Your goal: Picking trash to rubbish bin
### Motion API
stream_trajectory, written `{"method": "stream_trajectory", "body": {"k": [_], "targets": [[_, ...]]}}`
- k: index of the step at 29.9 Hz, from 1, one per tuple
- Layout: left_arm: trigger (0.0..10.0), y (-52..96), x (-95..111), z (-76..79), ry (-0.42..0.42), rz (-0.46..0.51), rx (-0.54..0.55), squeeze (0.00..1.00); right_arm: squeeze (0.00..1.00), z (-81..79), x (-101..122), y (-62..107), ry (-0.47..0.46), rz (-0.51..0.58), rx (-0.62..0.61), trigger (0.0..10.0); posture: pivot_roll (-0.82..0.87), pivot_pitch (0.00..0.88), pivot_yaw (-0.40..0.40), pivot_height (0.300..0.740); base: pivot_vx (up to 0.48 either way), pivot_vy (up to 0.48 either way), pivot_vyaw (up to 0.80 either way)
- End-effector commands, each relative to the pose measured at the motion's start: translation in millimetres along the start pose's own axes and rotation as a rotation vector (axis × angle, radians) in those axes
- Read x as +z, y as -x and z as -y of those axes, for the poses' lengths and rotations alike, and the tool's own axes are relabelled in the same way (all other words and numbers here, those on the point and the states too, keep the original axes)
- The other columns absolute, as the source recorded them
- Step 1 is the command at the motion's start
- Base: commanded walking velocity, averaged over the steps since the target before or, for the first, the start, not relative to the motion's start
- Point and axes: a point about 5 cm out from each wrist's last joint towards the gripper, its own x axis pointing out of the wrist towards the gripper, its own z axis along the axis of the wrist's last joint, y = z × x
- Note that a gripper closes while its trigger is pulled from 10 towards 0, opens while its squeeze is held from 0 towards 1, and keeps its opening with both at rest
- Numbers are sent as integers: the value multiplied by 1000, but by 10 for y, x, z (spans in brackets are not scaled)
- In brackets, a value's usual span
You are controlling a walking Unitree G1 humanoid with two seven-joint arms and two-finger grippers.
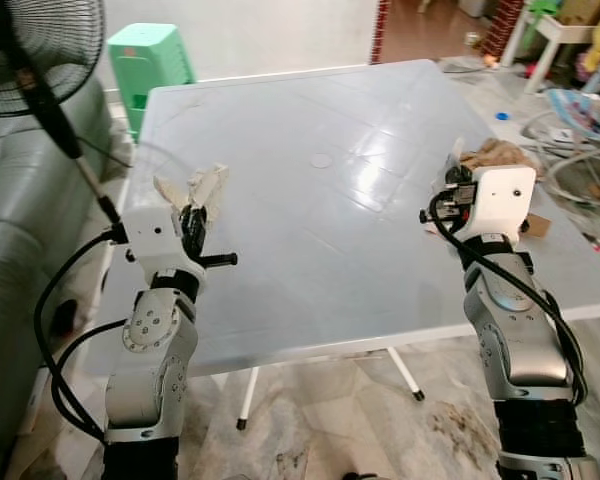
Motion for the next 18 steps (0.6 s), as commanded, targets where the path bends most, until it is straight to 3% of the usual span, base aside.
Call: {"method": "stream_trajectory", "body": {"k": [1,18], "targets": [[10000,4,-28,-33,9,-20,16,0,0,0,31,-21,-6,5,0,10000,-47,69,8,740,0,0,-788],[10000,10,-34,-71,36,-23,60,0,0,13,44,-22,-6,1,3,10000,-51,79,-3,740,0,0,-785]]}}
